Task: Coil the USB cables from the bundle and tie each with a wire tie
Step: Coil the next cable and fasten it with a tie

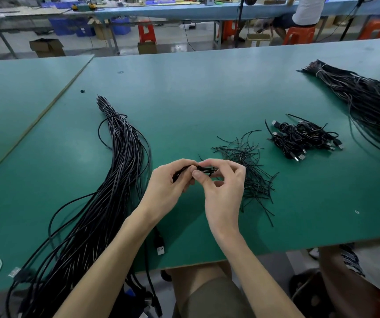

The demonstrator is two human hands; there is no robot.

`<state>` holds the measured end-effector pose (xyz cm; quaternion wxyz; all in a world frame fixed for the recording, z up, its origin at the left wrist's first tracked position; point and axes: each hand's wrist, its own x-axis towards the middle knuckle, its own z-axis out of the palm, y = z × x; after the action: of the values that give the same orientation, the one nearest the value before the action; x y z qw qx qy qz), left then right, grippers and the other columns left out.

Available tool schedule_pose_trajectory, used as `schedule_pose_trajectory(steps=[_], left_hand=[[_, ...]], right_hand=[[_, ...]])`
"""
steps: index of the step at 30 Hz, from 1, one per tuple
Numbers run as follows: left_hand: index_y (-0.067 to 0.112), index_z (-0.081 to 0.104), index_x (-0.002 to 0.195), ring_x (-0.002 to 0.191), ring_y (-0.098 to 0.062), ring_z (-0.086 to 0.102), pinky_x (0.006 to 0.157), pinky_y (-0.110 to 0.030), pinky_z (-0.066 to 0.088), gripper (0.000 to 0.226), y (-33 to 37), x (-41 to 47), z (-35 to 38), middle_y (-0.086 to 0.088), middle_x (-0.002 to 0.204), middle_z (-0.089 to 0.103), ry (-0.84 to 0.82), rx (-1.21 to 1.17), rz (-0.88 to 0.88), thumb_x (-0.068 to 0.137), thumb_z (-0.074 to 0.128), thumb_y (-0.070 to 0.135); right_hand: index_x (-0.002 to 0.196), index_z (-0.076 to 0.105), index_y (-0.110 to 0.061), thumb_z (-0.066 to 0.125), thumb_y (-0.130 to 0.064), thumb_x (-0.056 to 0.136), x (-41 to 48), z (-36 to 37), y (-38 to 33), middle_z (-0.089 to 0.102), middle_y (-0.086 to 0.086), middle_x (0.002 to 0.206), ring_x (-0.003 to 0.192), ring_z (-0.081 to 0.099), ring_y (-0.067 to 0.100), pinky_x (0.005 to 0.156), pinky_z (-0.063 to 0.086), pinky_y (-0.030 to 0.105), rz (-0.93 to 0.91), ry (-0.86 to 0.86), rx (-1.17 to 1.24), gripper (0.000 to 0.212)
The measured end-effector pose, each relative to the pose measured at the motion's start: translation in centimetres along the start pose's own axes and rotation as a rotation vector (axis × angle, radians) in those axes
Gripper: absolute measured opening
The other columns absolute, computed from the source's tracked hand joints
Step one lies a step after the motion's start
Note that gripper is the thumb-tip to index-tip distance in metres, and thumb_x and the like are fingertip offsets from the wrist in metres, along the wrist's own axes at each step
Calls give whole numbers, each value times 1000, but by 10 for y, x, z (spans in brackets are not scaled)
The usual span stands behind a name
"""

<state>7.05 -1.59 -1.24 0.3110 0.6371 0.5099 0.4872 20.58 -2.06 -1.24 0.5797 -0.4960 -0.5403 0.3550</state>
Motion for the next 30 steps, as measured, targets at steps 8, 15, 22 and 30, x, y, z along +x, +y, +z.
schedule_pose_trajectory(steps=[8, 15, 22, 30], left_hand=[[26, 73, 105, 66, -4, 57, 65, -17, 46, 19, -2, -1, -4, 13, 75, 66, -16, 164, 22, 105, 57, 16], [25, 73, 105, 74, -15, 63, 68, -24, 50, 21, 0, -1, -6, 6, 78, 68, -44, 240, 38, 105, 55, 14], [24, 72, 100, 70, -9, 59, 64, -16, 44, 21, -1, 0, -8, 10, 73, 65, -82, 330, 7, 104, 56, 13], [12, 72, 106, 75, -14, 60, 71, -22, 47, 17, -1, -1, -13, 1, 80, 66, -103, 442, 89, 104, 55, 6]], right_hand=[[102, 76, -28, 83, -21, 85, -1, 1, 1, 45, -11, 108, 111, 38, -1, 94, 30, 7, -79, 34, -220, 19], [93, 74, -18, 81, -15, 86, 0, 3, 2, 52, -17, 99, 101, 41, 4, 91, 33, 8, -116, 19, -310, 11], [91, 67, -15, 81, -11, 86, -2, 7, 4, 53, -11, 98, 99, 41, 9, 92, 42, 26, -165, 5, -415, 16], [88, 63, -11, 82, -11, 85, -5, 10, 2, 62, 1, 90, 91, 54, 23, 83, 53, 42, -297, 4, -573, 19]])
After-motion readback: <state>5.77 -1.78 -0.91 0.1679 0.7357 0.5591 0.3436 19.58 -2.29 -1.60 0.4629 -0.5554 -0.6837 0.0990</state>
